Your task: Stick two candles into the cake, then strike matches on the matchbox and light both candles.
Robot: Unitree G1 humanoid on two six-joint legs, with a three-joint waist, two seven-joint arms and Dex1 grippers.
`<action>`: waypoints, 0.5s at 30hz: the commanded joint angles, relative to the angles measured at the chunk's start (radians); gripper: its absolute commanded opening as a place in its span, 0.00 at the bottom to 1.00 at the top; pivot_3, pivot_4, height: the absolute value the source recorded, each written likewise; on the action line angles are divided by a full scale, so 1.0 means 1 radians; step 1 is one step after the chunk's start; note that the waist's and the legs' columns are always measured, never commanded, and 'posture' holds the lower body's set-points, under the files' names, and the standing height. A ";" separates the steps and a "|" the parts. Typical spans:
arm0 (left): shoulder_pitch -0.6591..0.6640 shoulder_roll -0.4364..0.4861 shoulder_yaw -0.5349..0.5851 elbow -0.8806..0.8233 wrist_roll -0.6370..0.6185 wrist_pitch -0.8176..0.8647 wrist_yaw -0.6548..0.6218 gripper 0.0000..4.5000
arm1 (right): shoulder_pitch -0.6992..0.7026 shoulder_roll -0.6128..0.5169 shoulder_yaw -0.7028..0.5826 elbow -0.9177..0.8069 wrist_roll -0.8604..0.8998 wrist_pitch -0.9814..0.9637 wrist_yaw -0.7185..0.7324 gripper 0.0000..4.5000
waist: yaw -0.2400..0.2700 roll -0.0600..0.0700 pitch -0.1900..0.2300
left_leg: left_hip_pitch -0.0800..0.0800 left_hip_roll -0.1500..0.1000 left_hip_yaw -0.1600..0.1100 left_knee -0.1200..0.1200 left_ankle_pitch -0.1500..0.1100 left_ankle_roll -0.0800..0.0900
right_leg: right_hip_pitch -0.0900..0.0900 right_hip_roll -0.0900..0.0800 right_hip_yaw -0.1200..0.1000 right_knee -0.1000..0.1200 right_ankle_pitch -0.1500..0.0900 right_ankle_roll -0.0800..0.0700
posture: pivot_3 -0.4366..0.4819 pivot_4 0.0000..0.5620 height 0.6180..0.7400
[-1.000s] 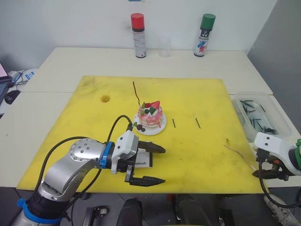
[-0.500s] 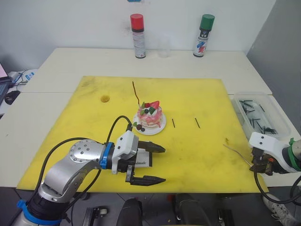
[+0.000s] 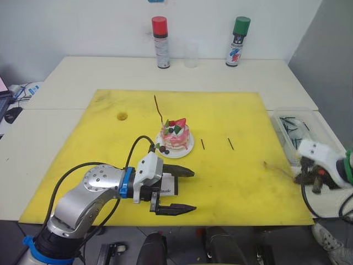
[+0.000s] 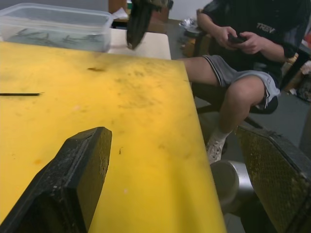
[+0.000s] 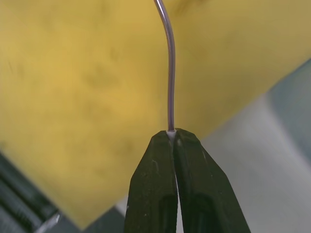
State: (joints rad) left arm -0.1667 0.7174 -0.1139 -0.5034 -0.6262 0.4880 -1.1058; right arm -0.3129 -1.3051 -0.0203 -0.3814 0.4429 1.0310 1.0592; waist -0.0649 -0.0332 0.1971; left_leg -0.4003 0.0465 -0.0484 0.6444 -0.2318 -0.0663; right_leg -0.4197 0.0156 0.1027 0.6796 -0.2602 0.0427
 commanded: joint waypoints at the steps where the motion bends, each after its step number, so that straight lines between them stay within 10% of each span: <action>1: 0.009 0.009 0.074 -0.022 -0.050 0.019 0.026 1.00 | -0.142 0.178 -0.067 -0.057 0.097 0.045 -0.103 0.02 | -0.003 0.000 0.000 | 0.000 0.000 0.000 0.000 0.000 0.000 | 0.000 0.000 0.000 0.000 0.000 0.000 | 0.48 0.27 1.00; 10: 0.000 0.044 0.290 0.045 -0.108 0.086 0.144 1.00 | -0.243 0.914 -0.022 -0.047 0.078 -0.363 -0.414 0.02 | -0.005 0.000 0.001 | -0.003 -0.001 -0.003 -0.002 0.000 0.000 | 0.000 0.001 -0.002 -0.001 0.003 0.006 | 0.48 0.27 1.00; 15: 0.037 0.067 0.369 0.029 -0.171 0.151 0.172 1.00 | -0.179 1.116 0.107 0.113 -0.044 -0.675 -0.417 0.02 | -0.005 0.000 0.001 | -0.003 0.000 -0.003 -0.002 0.000 0.000 | -0.001 0.000 -0.002 0.000 0.003 0.005 | 0.48 0.27 1.00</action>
State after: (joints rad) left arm -0.1460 0.7660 0.2267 -0.4406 -0.7686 0.6266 -0.9320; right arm -0.4993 -0.2087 0.0723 -0.2955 0.4387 0.4771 0.6480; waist -0.0703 -0.0333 0.1976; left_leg -0.4038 0.0462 -0.0516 0.6420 -0.2318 -0.0665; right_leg -0.4203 0.0158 0.1007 0.6791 -0.2570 0.0480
